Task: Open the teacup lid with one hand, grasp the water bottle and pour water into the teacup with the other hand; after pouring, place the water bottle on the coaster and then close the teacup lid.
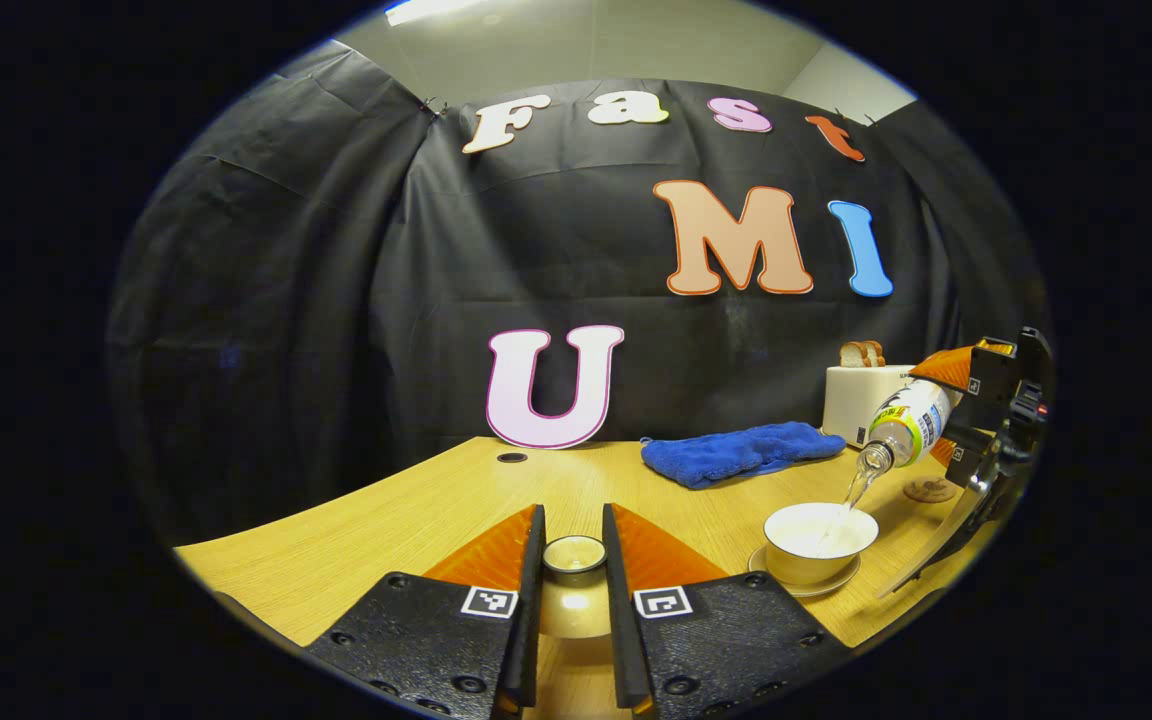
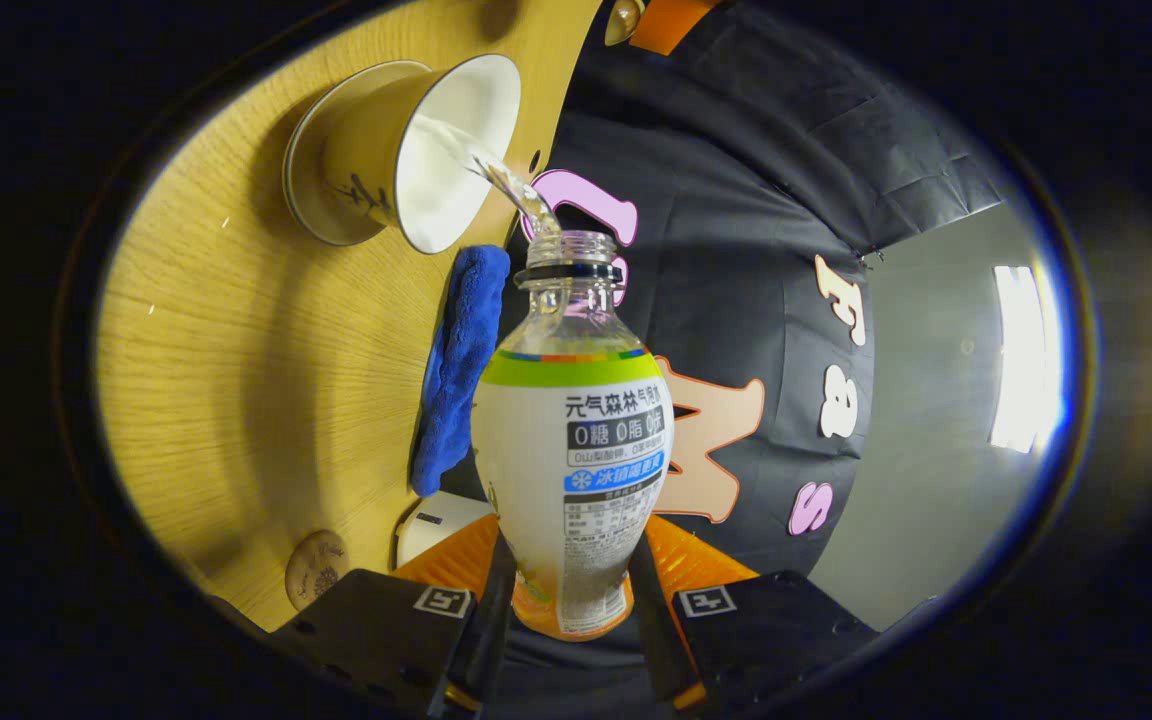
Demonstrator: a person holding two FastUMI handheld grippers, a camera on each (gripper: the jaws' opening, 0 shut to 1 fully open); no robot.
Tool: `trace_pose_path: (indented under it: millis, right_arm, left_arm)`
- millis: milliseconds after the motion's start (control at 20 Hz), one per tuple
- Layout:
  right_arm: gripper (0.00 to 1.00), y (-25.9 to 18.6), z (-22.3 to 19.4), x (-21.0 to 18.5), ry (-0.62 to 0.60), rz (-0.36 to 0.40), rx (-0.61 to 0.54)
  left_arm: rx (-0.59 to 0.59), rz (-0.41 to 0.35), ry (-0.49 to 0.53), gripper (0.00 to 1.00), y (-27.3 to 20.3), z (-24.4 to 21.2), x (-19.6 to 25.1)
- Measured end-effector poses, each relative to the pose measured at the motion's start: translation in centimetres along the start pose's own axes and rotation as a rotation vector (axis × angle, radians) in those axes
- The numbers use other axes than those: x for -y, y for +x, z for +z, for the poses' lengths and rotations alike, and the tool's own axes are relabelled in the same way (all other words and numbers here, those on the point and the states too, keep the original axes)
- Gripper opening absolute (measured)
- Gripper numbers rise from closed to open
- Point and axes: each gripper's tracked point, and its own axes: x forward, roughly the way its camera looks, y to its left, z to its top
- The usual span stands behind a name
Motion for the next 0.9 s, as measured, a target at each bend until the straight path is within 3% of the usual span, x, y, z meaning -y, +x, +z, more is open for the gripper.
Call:
trace_pose_path:
  millis: [900]
  right_arm:
    - [0.59,-1.9,1.8,0.1,-0.240,-0.250,0.081]
  left_arm:
    - [0.000,0.001,0.000,0.28,0.0,0.0,0.1]
